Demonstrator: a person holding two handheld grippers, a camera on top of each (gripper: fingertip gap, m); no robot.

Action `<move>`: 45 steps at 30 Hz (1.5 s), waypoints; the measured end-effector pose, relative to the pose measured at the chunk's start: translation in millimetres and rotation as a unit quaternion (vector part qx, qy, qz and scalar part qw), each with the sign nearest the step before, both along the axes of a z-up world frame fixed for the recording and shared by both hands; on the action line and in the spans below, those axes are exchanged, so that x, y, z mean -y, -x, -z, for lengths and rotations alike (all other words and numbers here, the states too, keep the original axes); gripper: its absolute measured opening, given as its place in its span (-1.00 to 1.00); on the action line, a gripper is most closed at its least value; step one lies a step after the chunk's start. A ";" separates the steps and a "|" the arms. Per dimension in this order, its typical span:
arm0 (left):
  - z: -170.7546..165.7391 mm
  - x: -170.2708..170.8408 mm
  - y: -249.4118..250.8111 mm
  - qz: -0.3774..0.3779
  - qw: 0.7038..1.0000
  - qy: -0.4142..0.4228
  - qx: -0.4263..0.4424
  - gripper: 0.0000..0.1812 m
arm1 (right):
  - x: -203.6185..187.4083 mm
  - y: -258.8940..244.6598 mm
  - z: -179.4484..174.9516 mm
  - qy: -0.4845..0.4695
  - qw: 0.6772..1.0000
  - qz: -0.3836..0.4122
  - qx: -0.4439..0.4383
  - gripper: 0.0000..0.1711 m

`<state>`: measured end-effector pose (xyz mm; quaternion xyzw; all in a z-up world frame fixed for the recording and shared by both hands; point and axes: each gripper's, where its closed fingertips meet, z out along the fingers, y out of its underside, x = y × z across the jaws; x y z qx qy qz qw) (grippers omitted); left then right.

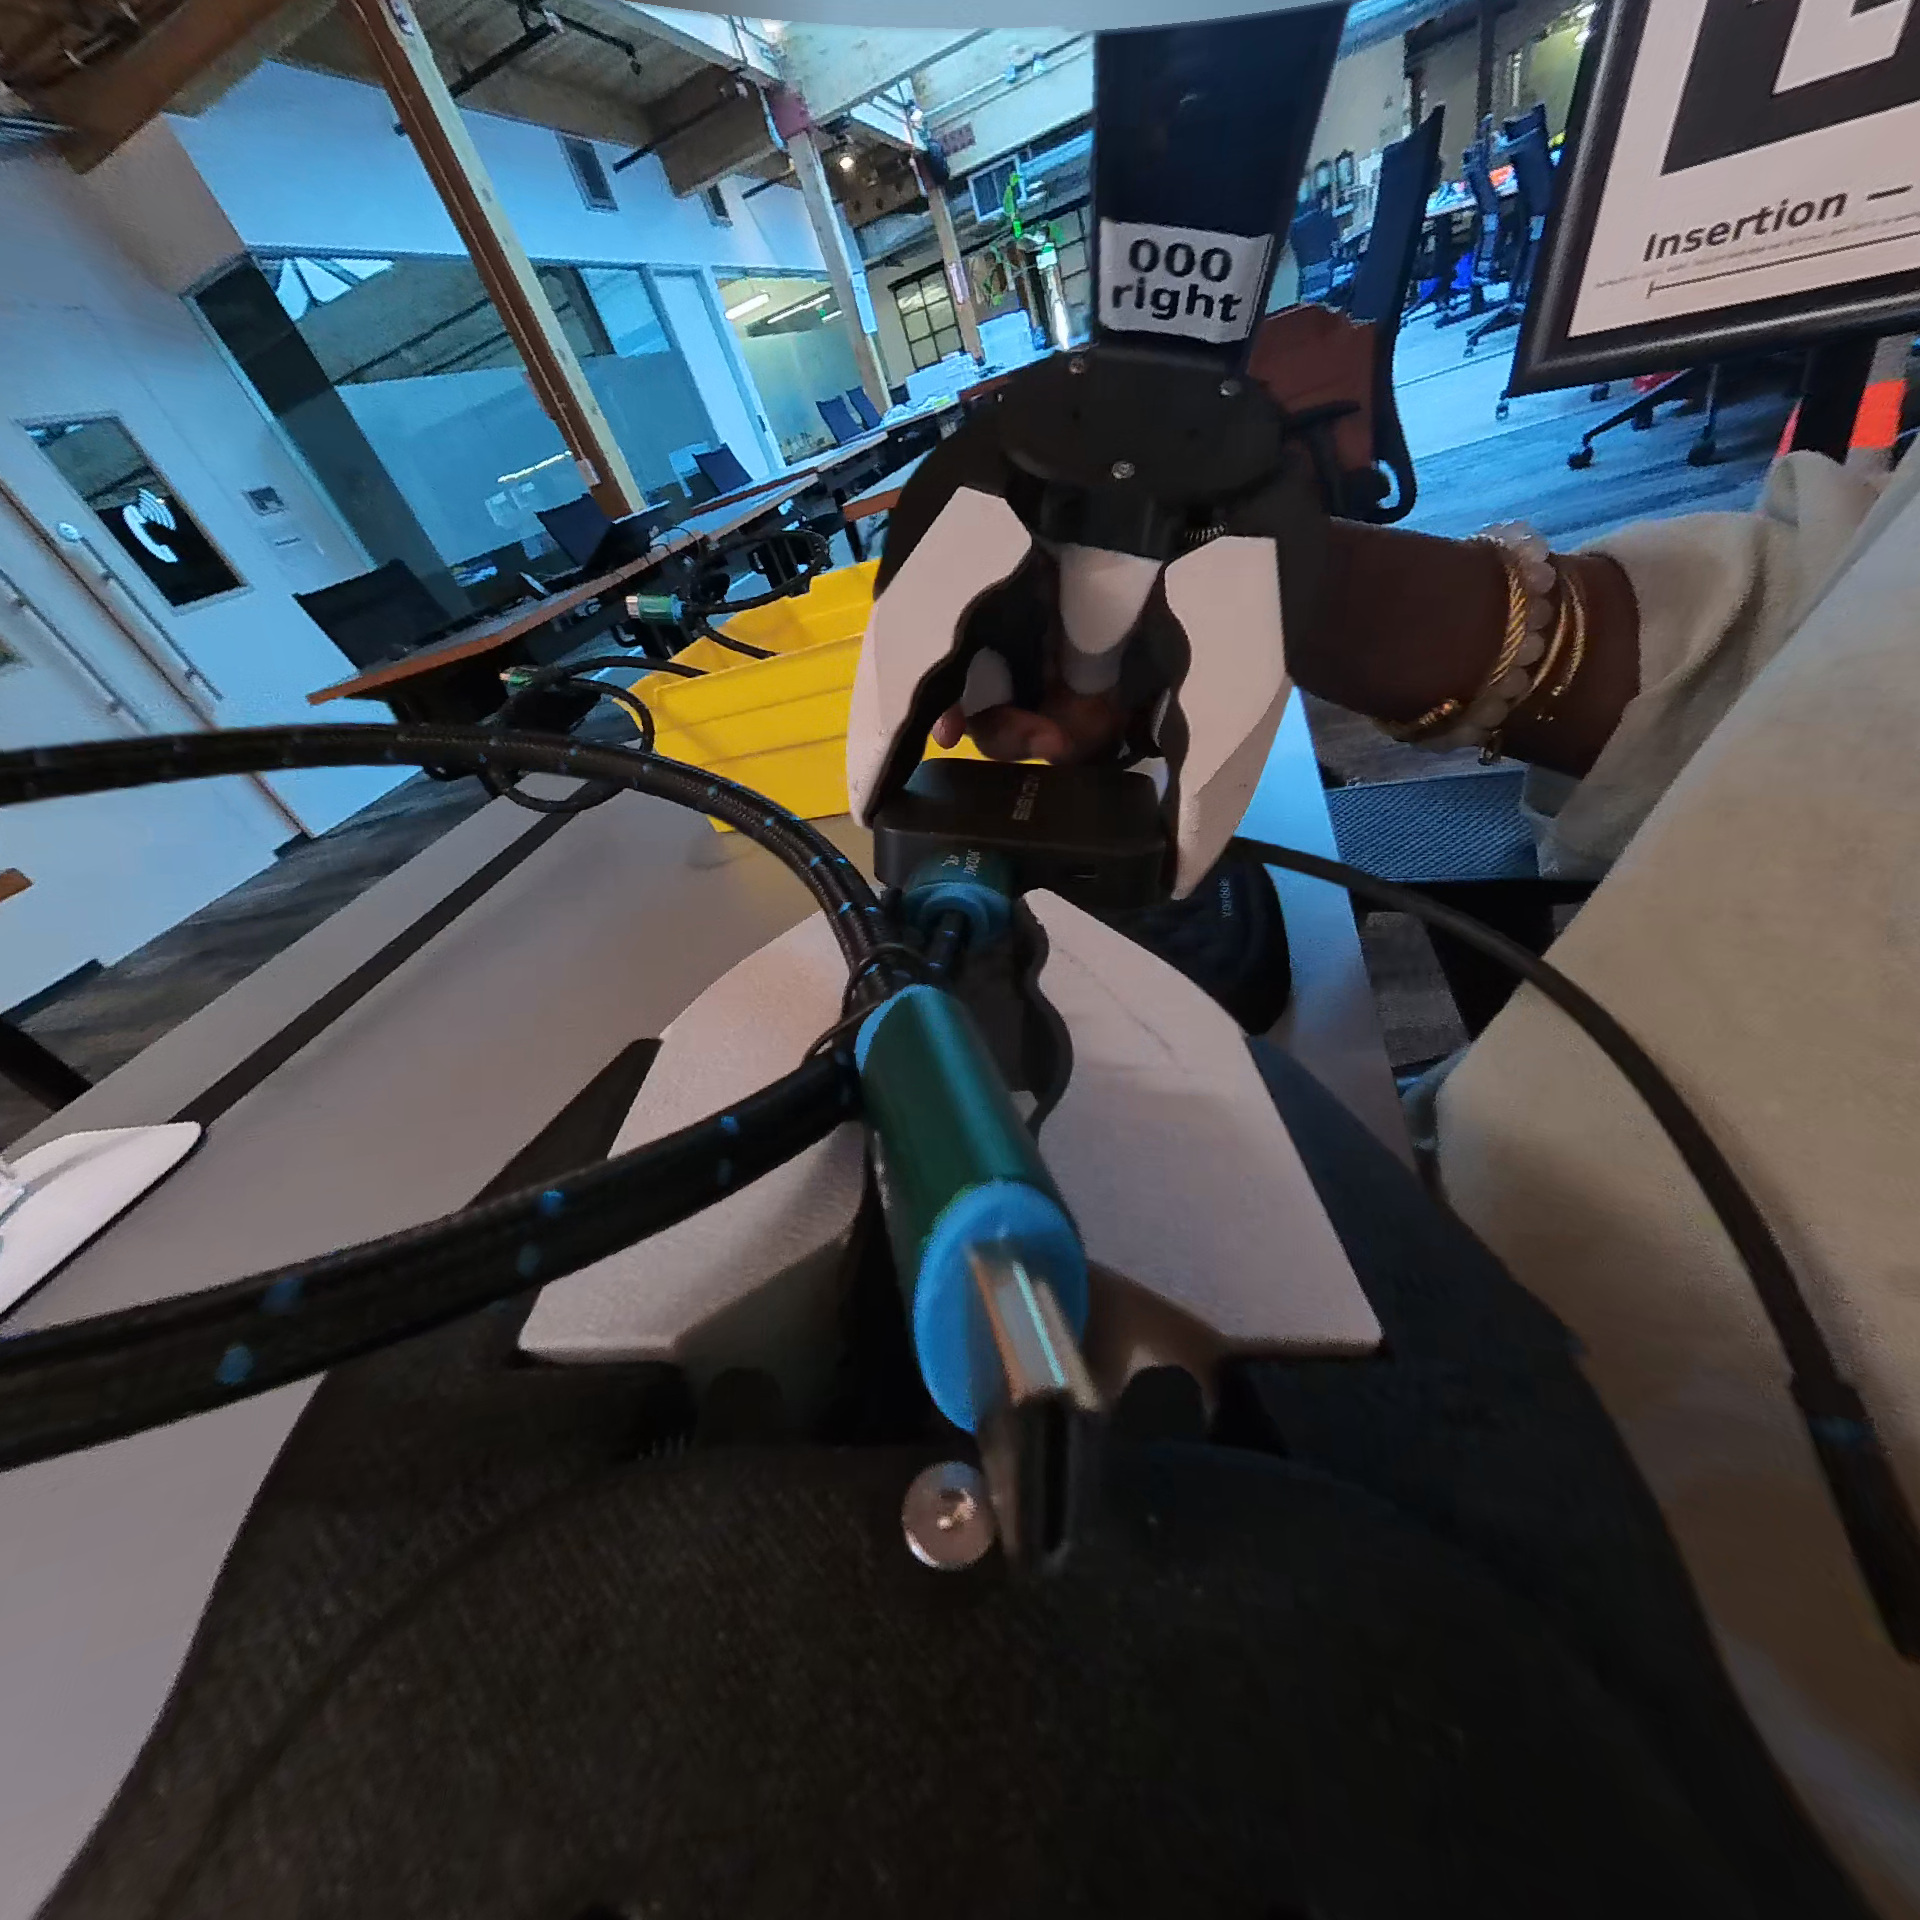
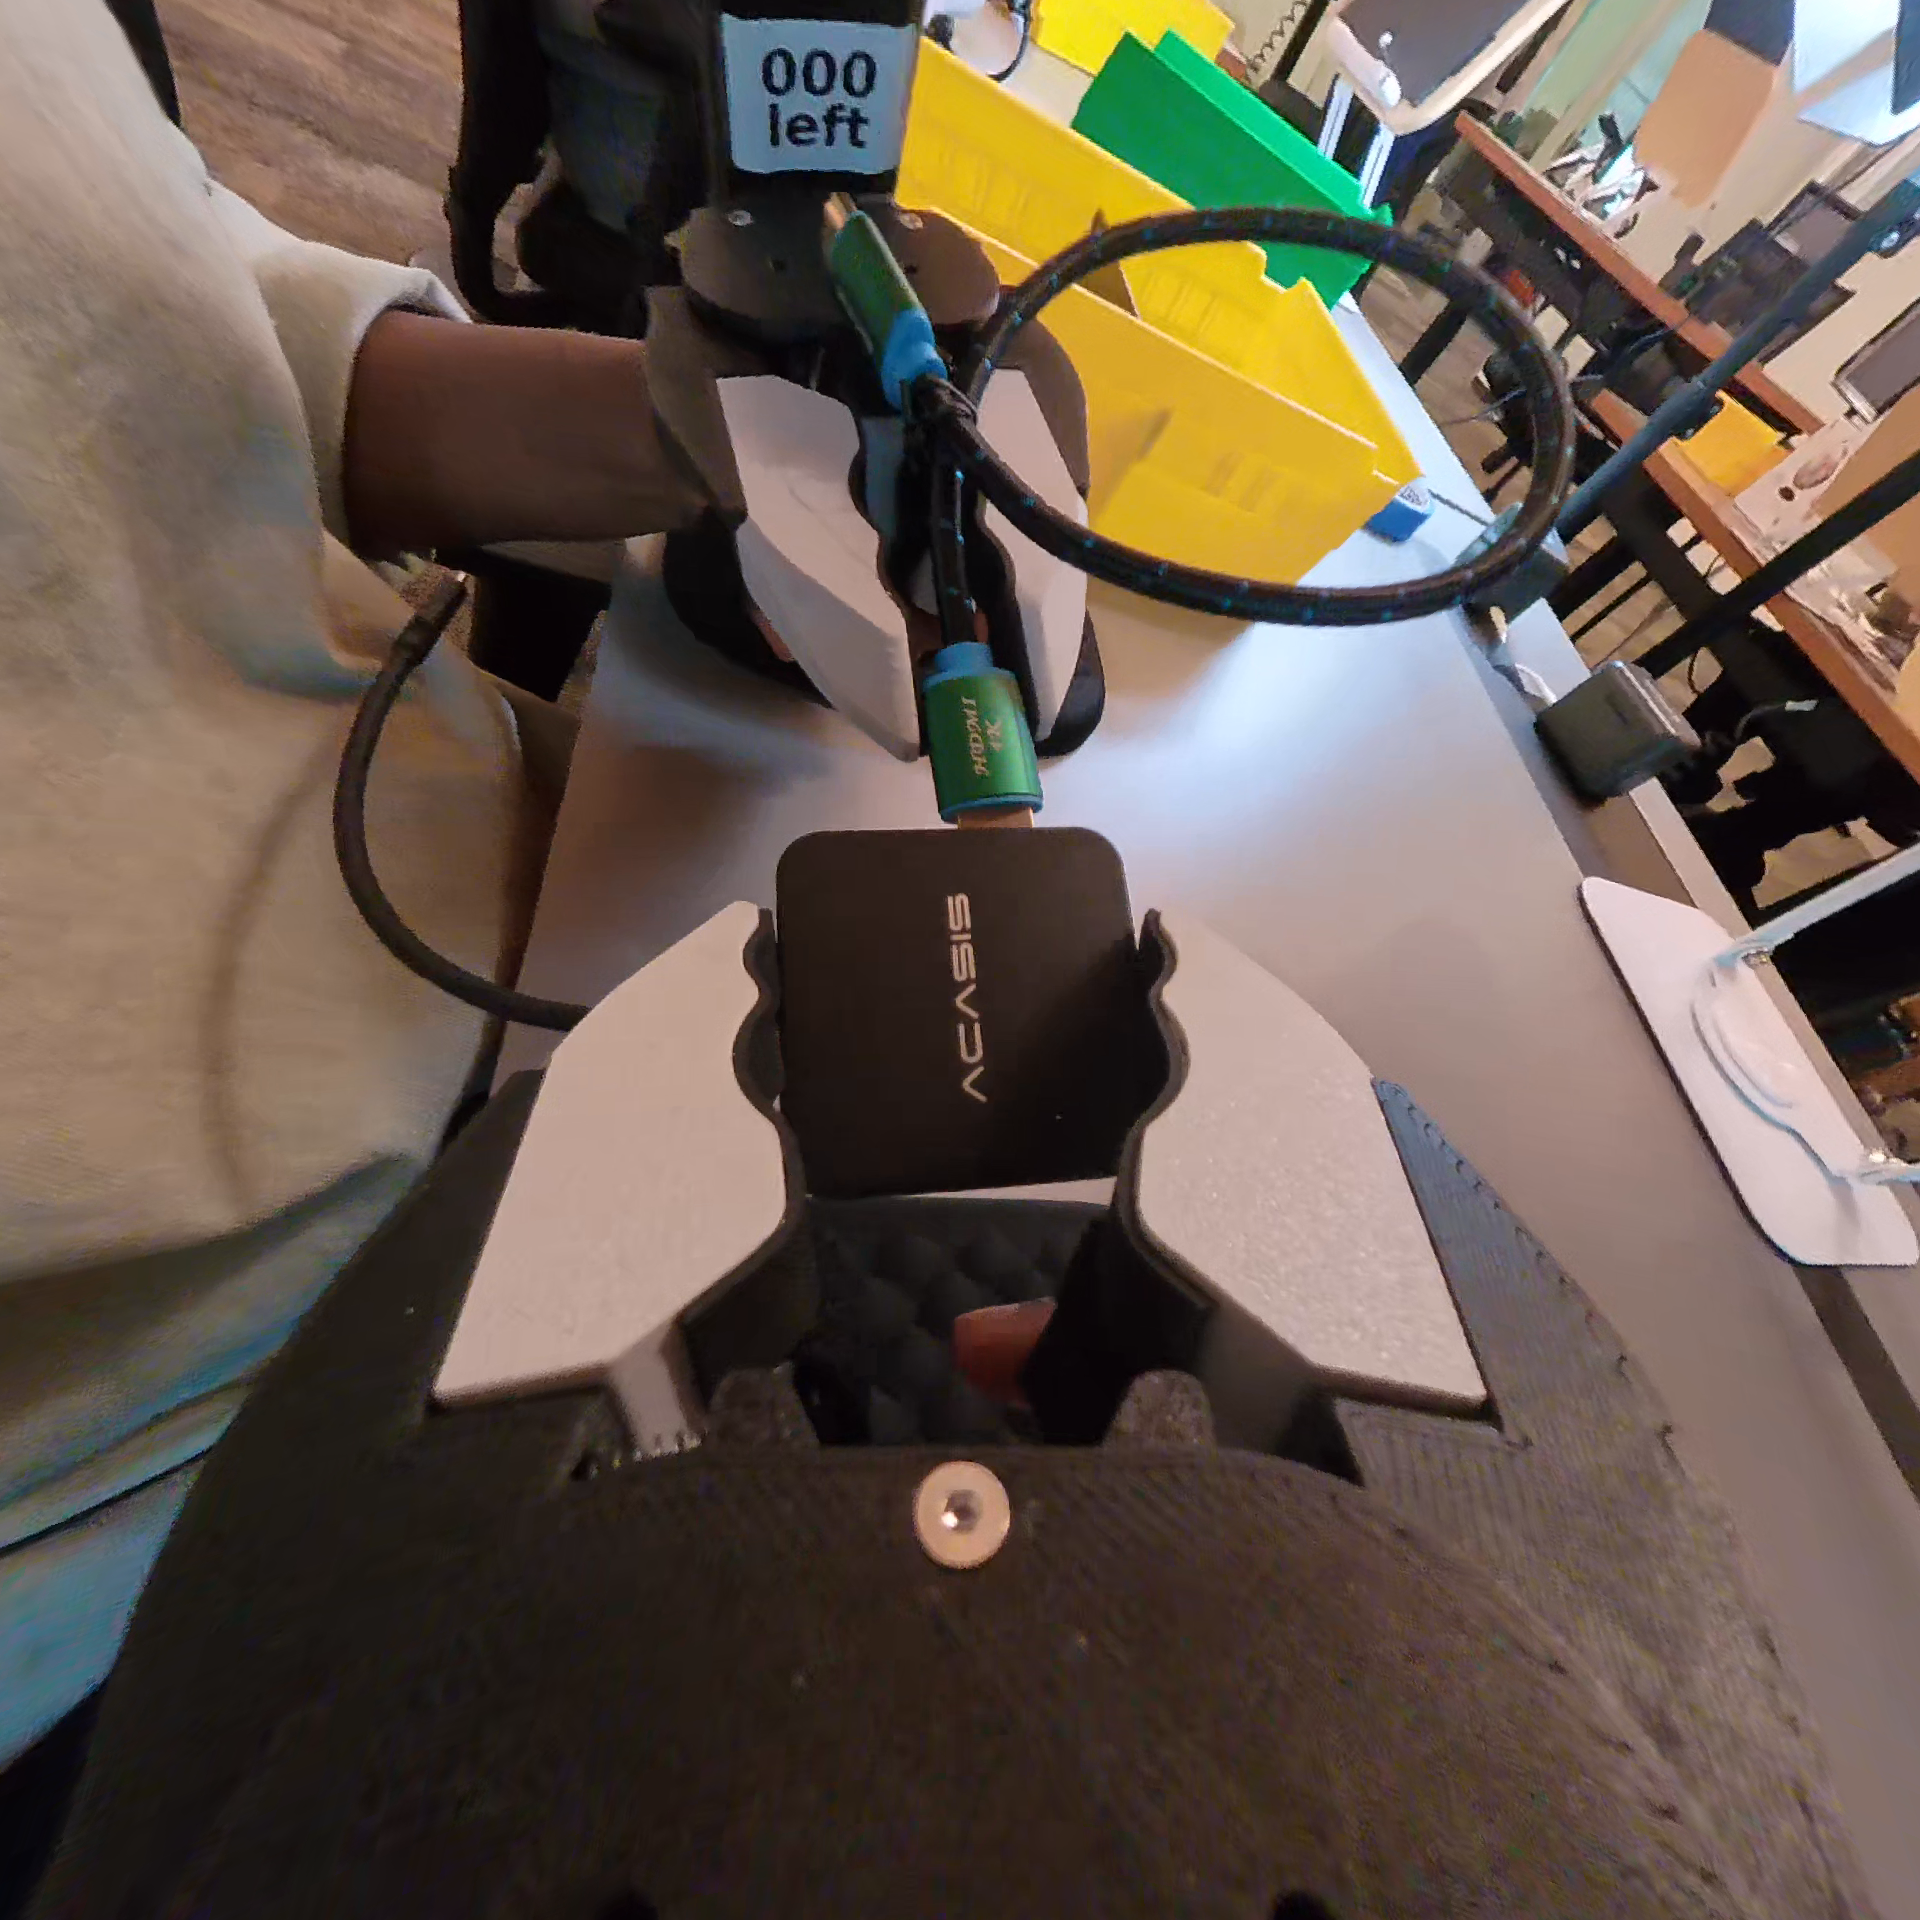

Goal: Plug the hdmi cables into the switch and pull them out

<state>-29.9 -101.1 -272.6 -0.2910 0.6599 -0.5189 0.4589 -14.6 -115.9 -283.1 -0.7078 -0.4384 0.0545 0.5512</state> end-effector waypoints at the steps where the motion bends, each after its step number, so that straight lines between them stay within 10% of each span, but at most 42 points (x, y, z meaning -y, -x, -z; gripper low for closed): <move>1: -0.4 0.9 1.1 0.006 1.000 0.001 0.004 -0.77 | 1.1 1.6 -0.8 0.000 1.000 -0.005 -0.008 -0.22; 15: 31.6 3.2 -11.6 0.000 0.997 -0.050 -0.061 -0.78 | -8.2 -6.5 58.0 0.077 0.997 -0.008 0.020 -0.21; 45: 40.8 -11.7 -14.6 0.008 0.988 -0.137 -0.070 -0.83 | -14.0 0.7 71.9 0.161 0.986 -0.041 0.026 -0.16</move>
